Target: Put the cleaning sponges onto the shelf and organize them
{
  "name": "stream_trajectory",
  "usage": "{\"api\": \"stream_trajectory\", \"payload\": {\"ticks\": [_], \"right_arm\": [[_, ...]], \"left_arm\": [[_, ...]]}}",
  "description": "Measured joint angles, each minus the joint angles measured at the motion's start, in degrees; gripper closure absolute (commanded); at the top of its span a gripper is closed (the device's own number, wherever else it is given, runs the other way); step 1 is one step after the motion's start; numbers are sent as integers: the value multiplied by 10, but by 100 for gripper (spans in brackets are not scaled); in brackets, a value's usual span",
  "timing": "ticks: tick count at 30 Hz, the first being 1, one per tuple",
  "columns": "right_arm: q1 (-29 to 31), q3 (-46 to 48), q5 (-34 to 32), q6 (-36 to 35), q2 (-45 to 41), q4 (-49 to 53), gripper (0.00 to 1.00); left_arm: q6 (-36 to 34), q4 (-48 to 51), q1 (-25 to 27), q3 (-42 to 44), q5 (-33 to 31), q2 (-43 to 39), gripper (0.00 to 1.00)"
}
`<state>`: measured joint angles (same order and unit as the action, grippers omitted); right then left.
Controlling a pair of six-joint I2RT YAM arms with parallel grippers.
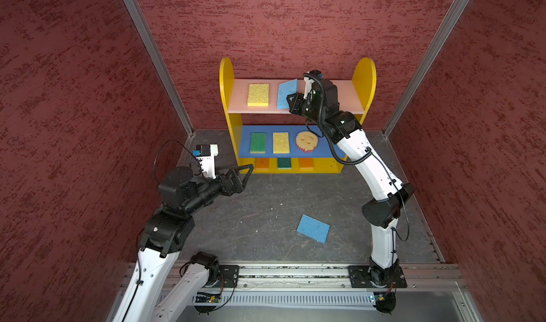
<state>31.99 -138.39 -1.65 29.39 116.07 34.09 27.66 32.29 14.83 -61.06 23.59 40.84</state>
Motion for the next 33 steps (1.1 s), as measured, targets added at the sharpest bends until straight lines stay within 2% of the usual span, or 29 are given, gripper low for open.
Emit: {"api": "stream_trajectory", "payload": {"ticks": [3, 8, 14, 19, 25, 33], "right_arm": [[0, 0, 0, -1, 0, -4, 62], [0, -3, -5, -3, 0, -8, 54], [-2, -8, -22, -9, 0, -14, 32], [-15, -10, -30, -17, 0, -19, 23], [-26, -15, -33, -18, 0, -12, 21], [-27, -16, -21, -17, -7, 8, 24]], "left_arm": [[7, -6, -10, 0, 16, 7, 0], [21, -21, -28, 7, 39, 11, 0], [41, -39, -52, 23, 67, 10, 0], [60, -55, -66, 30, 87, 12, 0], [77, -69, -75, 30, 104, 12, 0], [81, -70, -84, 30, 111, 11, 0]]}}
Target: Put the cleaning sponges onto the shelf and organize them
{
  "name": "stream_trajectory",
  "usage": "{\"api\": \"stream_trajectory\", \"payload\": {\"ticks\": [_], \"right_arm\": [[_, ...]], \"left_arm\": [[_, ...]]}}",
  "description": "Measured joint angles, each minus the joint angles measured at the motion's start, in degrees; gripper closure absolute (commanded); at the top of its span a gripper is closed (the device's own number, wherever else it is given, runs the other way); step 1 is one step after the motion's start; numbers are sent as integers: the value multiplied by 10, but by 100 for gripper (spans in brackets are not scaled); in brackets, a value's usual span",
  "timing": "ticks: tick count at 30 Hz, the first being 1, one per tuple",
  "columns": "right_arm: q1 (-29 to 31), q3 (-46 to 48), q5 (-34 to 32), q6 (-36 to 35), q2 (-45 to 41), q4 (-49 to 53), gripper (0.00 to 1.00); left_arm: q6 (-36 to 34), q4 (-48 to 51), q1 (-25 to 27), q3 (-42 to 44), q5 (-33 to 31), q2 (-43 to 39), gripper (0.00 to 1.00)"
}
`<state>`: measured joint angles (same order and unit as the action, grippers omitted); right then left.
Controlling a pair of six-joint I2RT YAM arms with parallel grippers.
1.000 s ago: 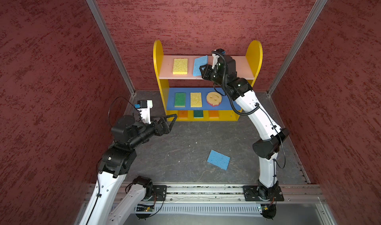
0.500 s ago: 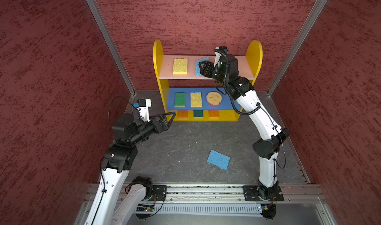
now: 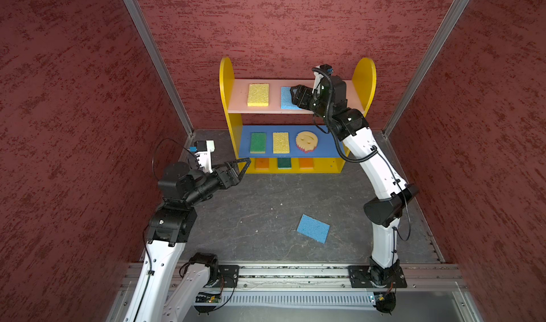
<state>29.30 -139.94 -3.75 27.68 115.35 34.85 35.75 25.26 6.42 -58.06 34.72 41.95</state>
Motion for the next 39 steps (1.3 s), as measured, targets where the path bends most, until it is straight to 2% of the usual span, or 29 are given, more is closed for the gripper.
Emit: {"api": "stream_trajectory", "payload": {"ticks": [8, 19, 21, 24, 26, 39], "right_arm": [[0, 17, 26, 10, -28, 50, 30], [9, 59, 63, 18, -67, 56, 47], [12, 67, 66, 19, -75, 55, 59], [16, 86, 72, 23, -87, 52, 87], [18, 99, 75, 23, -93, 52, 100], [21, 120, 78, 23, -94, 49, 100]], "left_arm": [[0, 3, -12, 0, 5, -5, 1], [-7, 19, -34, -11, 14, -16, 0], [-7, 19, -37, -14, 14, -17, 0], [-7, 20, -40, -14, 15, -17, 0], [-7, 21, -41, -14, 16, -16, 0], [-2, 17, -48, -12, 29, -12, 0]]}}
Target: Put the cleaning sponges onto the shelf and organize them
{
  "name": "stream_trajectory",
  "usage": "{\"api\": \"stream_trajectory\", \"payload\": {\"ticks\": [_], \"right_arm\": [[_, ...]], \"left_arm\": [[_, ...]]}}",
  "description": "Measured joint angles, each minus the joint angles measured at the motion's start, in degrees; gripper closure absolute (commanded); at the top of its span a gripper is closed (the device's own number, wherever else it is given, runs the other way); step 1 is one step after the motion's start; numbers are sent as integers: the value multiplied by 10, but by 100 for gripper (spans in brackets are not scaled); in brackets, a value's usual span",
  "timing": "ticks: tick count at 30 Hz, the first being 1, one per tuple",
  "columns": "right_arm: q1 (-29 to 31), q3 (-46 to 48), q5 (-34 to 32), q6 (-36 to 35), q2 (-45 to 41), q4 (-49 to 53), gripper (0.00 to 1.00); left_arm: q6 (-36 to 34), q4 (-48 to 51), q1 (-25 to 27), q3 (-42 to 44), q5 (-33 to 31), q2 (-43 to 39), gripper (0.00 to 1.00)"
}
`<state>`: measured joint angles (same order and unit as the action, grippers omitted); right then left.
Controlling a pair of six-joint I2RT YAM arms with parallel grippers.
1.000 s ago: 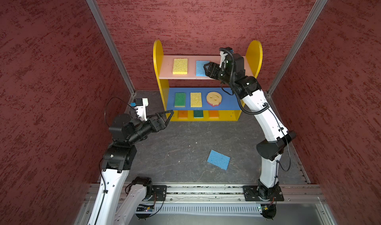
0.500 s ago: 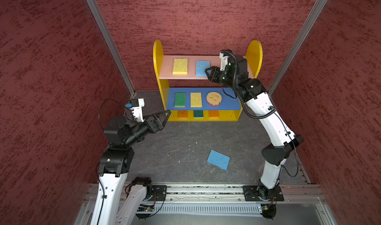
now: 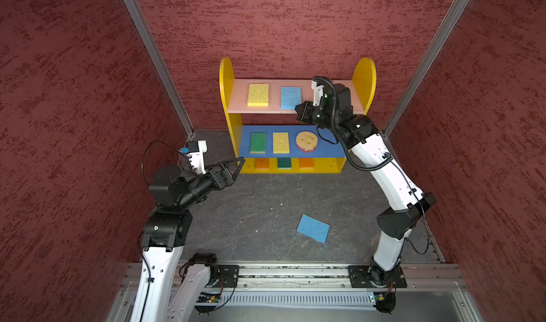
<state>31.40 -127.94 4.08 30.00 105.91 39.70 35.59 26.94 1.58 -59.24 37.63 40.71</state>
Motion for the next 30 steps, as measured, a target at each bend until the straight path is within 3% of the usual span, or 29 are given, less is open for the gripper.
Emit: {"api": "stream_trajectory", "payload": {"ticks": [30], "right_arm": [[-1, -61, -17, -5, 54, 2, 100]], "left_arm": [[6, -12, -17, 13, 24, 10, 0]]}}
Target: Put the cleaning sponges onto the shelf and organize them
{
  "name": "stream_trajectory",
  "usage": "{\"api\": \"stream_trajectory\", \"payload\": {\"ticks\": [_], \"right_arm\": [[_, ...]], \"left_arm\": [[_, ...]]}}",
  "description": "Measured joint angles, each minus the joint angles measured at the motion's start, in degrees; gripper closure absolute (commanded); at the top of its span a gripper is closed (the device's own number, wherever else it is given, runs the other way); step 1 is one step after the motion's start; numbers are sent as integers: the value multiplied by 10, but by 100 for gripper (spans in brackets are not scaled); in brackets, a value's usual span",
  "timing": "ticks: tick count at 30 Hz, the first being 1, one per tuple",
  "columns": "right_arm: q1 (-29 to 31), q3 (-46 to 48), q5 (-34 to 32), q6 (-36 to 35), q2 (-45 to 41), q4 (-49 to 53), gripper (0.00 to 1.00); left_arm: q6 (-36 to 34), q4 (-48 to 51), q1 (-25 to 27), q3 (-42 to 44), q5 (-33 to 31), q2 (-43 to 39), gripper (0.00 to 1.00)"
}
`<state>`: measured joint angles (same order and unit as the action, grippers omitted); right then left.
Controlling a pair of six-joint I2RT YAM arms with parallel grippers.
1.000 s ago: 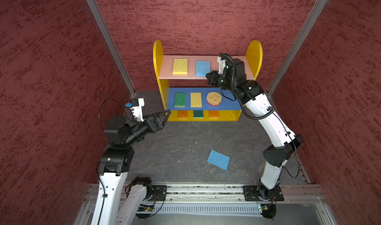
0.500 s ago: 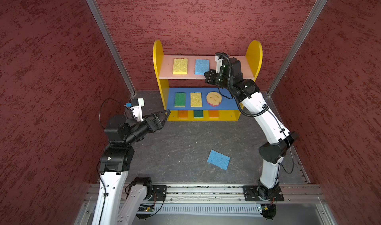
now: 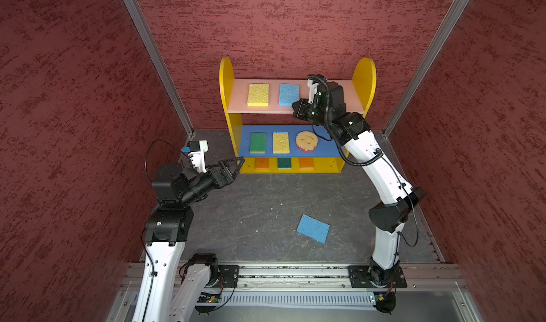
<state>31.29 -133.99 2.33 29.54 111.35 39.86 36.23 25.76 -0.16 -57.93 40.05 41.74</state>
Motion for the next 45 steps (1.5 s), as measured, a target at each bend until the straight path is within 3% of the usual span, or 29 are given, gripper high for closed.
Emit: {"api": "stream_trajectory", "payload": {"ticks": [10, 19, 23, 27, 31, 37, 45], "right_arm": [[1, 17, -1, -3, -26, 15, 100], [27, 281, -37, 2, -264, -17, 98], [32, 408, -61, 14, -377, -25, 88], [31, 512, -70, 24, -436, -16, 64], [31, 625, -64, 30, -453, 3, 61], [36, 815, -40, 40, -496, 24, 41], [82, 991, 51, 73, -488, -27, 36]], "left_arm": [[4, 0, -2, 0, 4, -2, 0], [6, 9, -2, 0, 6, -19, 0], [4, 27, -2, 0, 7, -31, 1], [4, 41, -2, 0, 10, -34, 0], [6, 42, -2, 0, 15, -31, 0], [25, 27, -2, 19, 26, -27, 0], [48, -1, 4, 38, 47, 0, 0]]}}
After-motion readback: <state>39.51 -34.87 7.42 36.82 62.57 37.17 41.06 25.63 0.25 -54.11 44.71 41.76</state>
